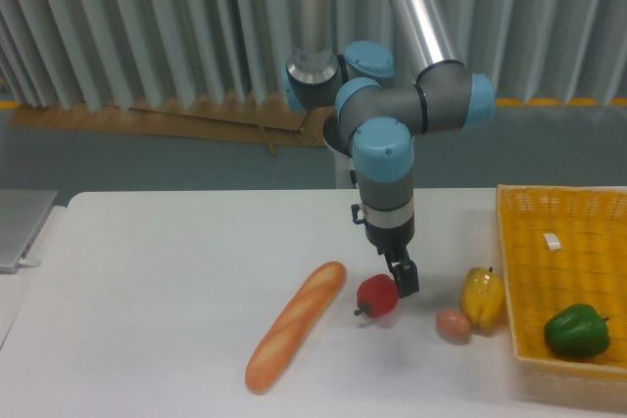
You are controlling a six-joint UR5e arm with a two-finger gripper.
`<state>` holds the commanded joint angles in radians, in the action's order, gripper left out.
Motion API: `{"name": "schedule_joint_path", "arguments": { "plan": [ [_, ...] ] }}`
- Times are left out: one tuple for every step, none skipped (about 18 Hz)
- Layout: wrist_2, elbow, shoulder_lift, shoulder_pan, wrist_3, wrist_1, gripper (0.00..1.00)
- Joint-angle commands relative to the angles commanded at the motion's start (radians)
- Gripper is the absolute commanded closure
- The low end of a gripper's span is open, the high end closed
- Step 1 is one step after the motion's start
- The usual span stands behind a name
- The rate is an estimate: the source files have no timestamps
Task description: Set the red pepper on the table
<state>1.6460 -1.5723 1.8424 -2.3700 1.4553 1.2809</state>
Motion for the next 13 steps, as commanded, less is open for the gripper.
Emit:
{"name": "schedule_joint_path", "arguments": {
  "plan": [
    [0.001, 0.0, -0.002, 0.0, 0.066, 0.0, 0.0],
    [0.001, 0.003, -0.012, -0.005, 0.127, 0.003, 0.0],
    [0.005, 0.003, -0.04, -0.011, 0.179, 0.003, 0.0],
    [0.014, 0.003, -0.06, -0.021, 0.222, 0.006, 0.0],
    [0.015, 0.005, -0.067, -0.025, 0.259, 0.009, 0.0],
    [0.017, 0.006, -0.075, -0.025, 0.296, 0.026, 0.0],
    [0.018, 0.014, -0.096, -0.029, 0.336, 0.056, 0.0],
    [0.015, 0.018, -0.107, -0.032, 0.368, 0.086, 0.0],
    [0.012, 0.018, -0.114, -0.023, 0.373, 0.1, 0.0],
    [0.009, 0.017, -0.126, -0.018, 0.381, 0.107, 0.0],
    [0.003, 0.017, -0.144, -0.003, 0.381, 0.11, 0.0],
    [-0.009, 0.02, -0.146, 0.011, 0.379, 0.113, 0.0],
    [-0.029, 0.018, -0.146, 0.014, 0.379, 0.123, 0.0]
  ]
}}
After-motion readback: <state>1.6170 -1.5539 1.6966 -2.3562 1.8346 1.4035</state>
